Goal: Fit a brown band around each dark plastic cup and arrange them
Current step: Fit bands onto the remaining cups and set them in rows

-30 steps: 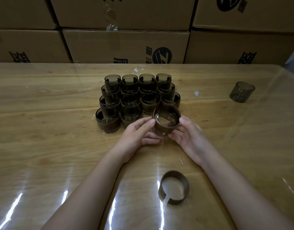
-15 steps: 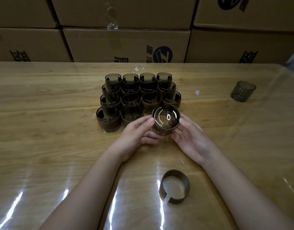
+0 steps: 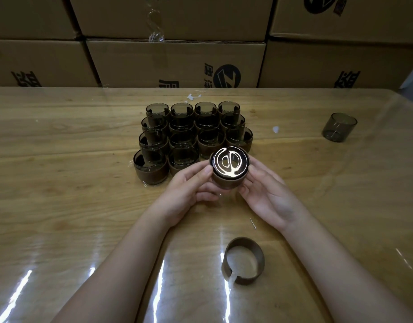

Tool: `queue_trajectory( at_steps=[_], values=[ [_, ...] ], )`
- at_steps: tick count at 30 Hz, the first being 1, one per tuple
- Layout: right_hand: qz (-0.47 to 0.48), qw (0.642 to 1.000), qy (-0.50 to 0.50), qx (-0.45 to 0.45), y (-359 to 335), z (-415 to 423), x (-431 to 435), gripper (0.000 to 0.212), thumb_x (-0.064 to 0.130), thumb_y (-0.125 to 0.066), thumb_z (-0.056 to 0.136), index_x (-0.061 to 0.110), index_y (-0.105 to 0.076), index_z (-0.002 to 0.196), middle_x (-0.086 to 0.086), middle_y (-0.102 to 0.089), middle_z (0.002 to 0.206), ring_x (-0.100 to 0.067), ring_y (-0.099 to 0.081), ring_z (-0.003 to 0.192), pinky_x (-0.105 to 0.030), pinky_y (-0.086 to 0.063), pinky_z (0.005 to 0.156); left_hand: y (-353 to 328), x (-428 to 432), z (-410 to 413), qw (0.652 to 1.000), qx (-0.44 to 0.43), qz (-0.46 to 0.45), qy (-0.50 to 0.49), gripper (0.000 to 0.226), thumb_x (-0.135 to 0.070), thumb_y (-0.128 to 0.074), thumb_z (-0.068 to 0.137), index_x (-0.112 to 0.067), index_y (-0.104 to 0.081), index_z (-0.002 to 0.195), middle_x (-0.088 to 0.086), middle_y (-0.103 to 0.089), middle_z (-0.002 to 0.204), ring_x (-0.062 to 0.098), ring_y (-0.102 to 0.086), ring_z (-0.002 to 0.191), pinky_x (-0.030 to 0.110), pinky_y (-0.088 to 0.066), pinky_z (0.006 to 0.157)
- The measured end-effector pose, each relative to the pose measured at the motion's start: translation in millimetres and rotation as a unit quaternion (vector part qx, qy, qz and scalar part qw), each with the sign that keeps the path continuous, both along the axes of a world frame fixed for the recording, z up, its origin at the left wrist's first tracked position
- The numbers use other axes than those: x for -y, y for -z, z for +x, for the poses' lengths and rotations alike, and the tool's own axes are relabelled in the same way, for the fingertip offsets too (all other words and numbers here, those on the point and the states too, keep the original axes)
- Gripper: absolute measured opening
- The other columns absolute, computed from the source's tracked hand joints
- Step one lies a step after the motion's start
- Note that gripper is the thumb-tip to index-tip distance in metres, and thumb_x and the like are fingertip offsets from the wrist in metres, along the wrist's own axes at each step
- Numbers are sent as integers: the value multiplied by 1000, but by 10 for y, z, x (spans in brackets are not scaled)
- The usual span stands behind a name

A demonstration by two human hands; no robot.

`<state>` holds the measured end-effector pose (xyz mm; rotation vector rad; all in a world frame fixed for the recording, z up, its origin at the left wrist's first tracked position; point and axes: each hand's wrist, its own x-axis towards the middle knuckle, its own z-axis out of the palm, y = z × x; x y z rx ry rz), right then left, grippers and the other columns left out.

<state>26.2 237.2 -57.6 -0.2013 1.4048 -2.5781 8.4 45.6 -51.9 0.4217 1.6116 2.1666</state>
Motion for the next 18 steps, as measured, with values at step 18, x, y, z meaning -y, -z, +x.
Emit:
queue_trajectory(
  at_steps=[18],
  values=[
    [-20,997,65,18,-43,29,-36,60,26,-78,73,18,-56,128,-5,-73,104,-12,-69,87,-20,-52,63,24,-73,7,999,-10,-41,6,40,-34,-53,86,-16,-60,121,11,-68,114,24,-67,101,30,-57,77]
  ],
)
